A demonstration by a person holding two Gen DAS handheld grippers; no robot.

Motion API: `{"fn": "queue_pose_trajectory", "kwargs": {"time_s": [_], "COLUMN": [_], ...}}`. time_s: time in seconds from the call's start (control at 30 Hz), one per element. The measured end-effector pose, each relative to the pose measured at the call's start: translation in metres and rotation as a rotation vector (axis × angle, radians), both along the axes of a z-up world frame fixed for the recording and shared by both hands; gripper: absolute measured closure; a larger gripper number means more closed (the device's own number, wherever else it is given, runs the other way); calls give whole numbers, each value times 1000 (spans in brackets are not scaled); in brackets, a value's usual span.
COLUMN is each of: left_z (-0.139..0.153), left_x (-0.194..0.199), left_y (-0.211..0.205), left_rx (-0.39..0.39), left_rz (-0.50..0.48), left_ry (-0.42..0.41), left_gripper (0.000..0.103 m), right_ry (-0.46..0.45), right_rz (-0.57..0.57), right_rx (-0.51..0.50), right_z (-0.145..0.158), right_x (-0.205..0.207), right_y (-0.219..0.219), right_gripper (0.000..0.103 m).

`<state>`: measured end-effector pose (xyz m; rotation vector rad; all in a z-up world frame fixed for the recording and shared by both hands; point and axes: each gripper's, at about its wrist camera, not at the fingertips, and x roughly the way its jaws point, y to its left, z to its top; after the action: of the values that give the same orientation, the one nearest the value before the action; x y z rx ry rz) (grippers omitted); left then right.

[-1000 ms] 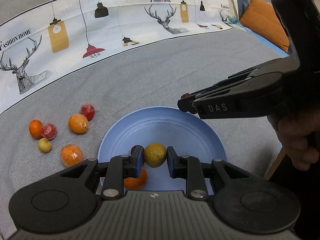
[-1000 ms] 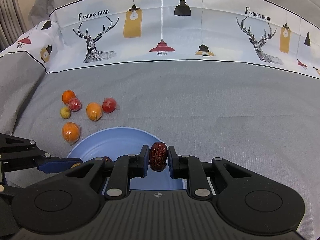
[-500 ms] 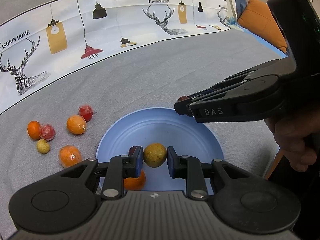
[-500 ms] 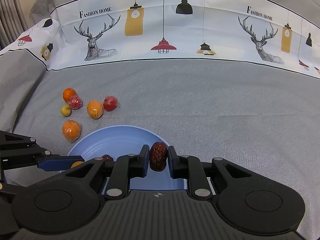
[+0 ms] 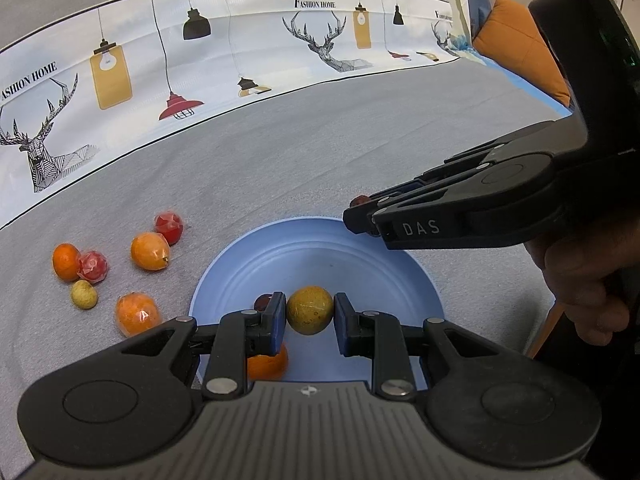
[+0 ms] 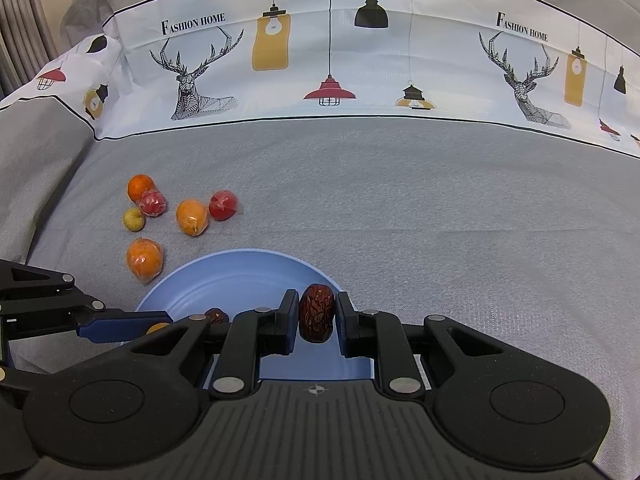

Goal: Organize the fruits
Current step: 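Carry the yellow fruit over the blue plate with the left tool while the right tool holds the date, then open the left tool and right tool to drop yellow fruit and date onto the plate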

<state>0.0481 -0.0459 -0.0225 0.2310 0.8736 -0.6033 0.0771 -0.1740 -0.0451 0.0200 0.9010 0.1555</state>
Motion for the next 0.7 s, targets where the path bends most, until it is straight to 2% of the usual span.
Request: {"fn": "queue_pose_trajectory", "kwargs": {"time_s": [0.63, 0.7], "left_z": [-1, -2], "left_x": [-1, -1], "left_y": [-1, -2], "left_rx": [0, 0], "left_rz": [-4, -8], "left_ry": [3, 14], "left_gripper": [75, 70], "right_ry": [1, 6], "right_rz": [-1, -5], "right_rx": [-1, -7], "right_z": [0, -1], "right_x": [0, -1], "right_y": [1, 3], "right_gripper": [83, 82]}}
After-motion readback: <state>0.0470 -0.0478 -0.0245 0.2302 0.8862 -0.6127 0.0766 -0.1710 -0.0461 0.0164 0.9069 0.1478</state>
